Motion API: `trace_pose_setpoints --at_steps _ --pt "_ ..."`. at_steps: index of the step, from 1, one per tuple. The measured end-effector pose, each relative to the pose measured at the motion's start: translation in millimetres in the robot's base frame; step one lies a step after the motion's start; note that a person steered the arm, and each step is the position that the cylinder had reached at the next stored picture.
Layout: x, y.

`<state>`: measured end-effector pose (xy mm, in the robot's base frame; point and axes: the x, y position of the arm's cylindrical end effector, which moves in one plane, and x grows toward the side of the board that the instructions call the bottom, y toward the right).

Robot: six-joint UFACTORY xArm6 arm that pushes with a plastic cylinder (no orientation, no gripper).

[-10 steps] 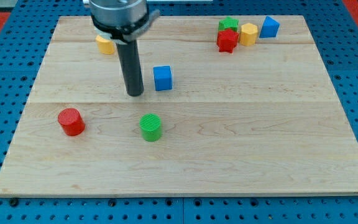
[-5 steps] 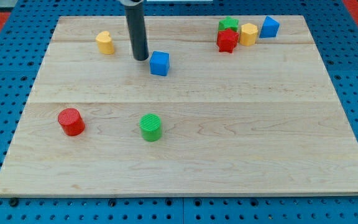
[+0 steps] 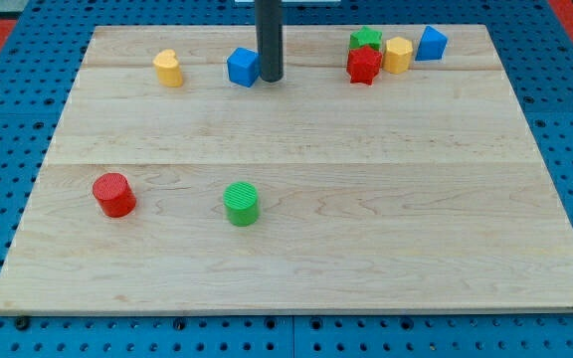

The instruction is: Push the blue cube towards yellow heart

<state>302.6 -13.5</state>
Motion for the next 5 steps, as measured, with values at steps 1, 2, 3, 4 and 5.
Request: trace_pose_setpoints --at_steps 1,2,3,4,5 --pt "10.1 2.2" --pt "10.1 -8.0" --pt "-6.3 -31.7" --pt "-23.8 -42.3" --pt "28.8 -31.6"
